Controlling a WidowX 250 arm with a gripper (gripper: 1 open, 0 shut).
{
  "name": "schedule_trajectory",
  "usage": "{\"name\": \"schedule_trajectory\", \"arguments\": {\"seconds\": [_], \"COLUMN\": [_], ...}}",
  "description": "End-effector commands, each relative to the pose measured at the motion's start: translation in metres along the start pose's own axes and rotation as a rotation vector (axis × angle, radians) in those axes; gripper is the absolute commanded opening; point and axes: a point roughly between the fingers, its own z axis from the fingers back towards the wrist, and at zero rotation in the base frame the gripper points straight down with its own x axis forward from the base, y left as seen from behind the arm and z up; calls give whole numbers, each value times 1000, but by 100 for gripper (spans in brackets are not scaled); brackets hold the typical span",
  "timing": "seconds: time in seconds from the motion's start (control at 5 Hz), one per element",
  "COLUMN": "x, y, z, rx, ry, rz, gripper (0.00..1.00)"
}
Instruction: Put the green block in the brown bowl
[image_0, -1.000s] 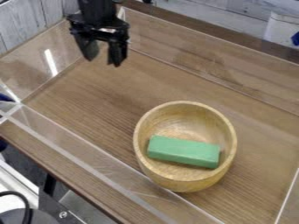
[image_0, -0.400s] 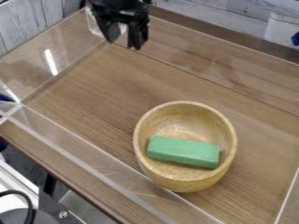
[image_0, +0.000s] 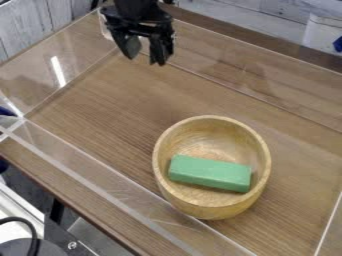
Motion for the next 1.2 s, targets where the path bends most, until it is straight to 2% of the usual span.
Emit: {"name": "schedule_trajectory", "arguments": {"seconds": [0.0,0.2,0.4,0.6,0.8,1.0], "x": [37,54,67,74,65,61], "y": [7,13,32,37,37,36], "z": [-3,-16,-20,-25,-15,1], "rx": [9,3,62,104,108,103], "ry": [-97,-136,-129,-101,-61,-40], "rz": [14,43,72,85,100,110], "gripper": [100,100,100,100,100,100]}}
